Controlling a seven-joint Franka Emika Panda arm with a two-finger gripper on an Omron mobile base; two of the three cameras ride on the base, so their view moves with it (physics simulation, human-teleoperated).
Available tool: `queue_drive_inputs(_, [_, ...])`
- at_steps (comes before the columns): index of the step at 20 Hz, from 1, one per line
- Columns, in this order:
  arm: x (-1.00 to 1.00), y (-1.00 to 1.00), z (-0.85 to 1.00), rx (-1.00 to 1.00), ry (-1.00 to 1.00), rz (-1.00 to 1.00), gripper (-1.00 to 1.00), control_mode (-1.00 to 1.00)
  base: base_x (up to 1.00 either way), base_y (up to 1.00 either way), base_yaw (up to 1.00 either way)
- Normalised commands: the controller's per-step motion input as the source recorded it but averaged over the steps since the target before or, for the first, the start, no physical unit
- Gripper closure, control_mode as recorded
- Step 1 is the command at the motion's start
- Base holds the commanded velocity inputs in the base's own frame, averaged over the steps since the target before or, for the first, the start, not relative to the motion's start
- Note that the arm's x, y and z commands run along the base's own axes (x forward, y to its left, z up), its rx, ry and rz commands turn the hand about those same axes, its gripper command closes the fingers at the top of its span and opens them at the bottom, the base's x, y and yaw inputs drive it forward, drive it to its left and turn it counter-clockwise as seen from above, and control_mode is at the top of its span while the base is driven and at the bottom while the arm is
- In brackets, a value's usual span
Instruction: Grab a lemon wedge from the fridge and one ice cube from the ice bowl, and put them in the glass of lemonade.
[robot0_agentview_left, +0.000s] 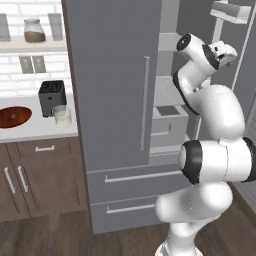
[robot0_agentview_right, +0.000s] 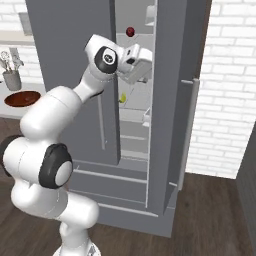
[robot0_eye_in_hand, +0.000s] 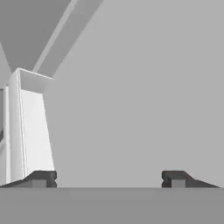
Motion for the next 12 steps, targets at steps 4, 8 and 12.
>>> queue_drive_inputs(4, [0.00,-1.00,0.00,0.00,0.06,-0.02,-1.00,-1.00,0.00,0.00,0.00])
queue_drive_inputs(8, [0.03,-0.99,-0.04,0.00,0.06,-0.02,-1.00,-1.00,0.00,0.00,0.00])
queue_drive_inputs(12, [0.06,0.00,0.01,0.00,0.06,0.00,-1.00,-1.00,0.00,0.00,0.00])
